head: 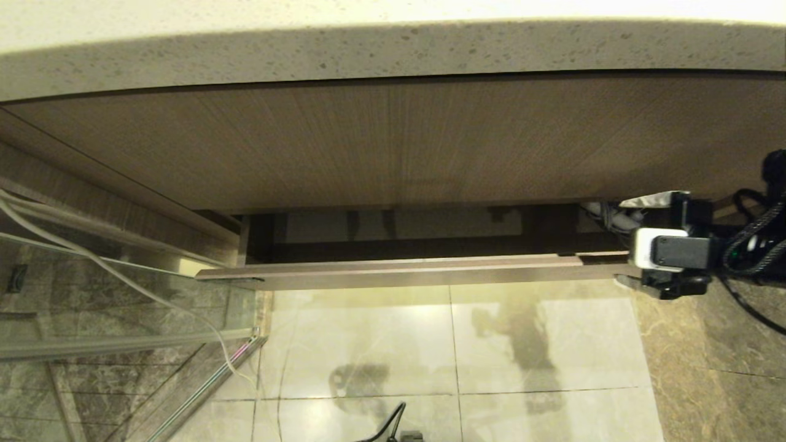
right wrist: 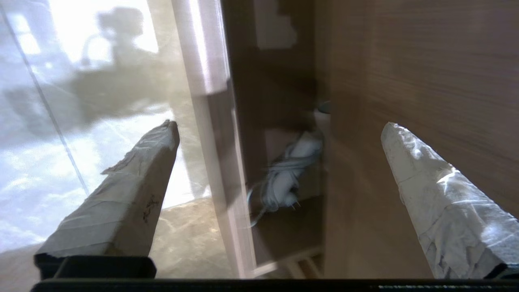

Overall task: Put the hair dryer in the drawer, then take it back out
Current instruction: Pull open the drawer

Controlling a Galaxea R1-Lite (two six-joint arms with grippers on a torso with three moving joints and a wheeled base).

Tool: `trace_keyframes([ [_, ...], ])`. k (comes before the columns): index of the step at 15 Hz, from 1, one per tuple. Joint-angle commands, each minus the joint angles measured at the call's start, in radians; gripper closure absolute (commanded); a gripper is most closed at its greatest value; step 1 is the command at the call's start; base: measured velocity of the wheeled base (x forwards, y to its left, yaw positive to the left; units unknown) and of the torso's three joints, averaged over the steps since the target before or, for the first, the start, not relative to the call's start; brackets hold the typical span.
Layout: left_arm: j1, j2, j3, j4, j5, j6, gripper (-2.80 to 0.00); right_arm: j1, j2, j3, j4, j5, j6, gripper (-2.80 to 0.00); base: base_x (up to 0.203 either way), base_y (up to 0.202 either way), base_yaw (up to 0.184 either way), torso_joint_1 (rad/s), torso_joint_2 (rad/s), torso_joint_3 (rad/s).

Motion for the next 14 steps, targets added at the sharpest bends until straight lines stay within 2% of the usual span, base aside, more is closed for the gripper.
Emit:
trace_keyframes([
  [1,0.0,0.0,0.04,-0.003,0.0,0.0,0.0,-0.023,-0.287,-0.002,0.296,0.016,-0.028,-2.8,0.0,0.0,0.0,0.0,0.0,0.0],
  [2,0.0,0.0,0.04,-0.003,0.0,0.0,0.0,-0.029,-0.331,-0.006,0.374,0.019,-0.033,-2.8,0.0,0.0,0.0,0.0,0.0,0.0],
  [4,0.0,0.0,0.04,-0.003,0.0,0.0,0.0,-0.047,-0.331,-0.015,0.417,0.001,-0.039,-2.8,0.0,0.0,0.0,0.0,0.0,0.0],
  [8,0.0,0.0,0.04,-0.003,0.0,0.0,0.0,-0.048,-0.259,0.002,0.402,-0.072,-0.035,-2.8,0.0,0.0,0.0,0.0,0.0,0.0],
  [12,0.0,0.0,0.04,-0.001,0.0,0.0,0.0,-0.047,-0.208,0.014,0.38,-0.072,-0.028,-2.8,0.0,0.0,0.0,0.0,0.0,0.0],
  [14,0.0,0.0,0.04,-0.001,0.0,0.0,0.0,-0.044,-0.174,0.036,0.366,-0.066,0.05,-2.8,0.0,0.0,0.0,0.0,0.0,0.0],
])
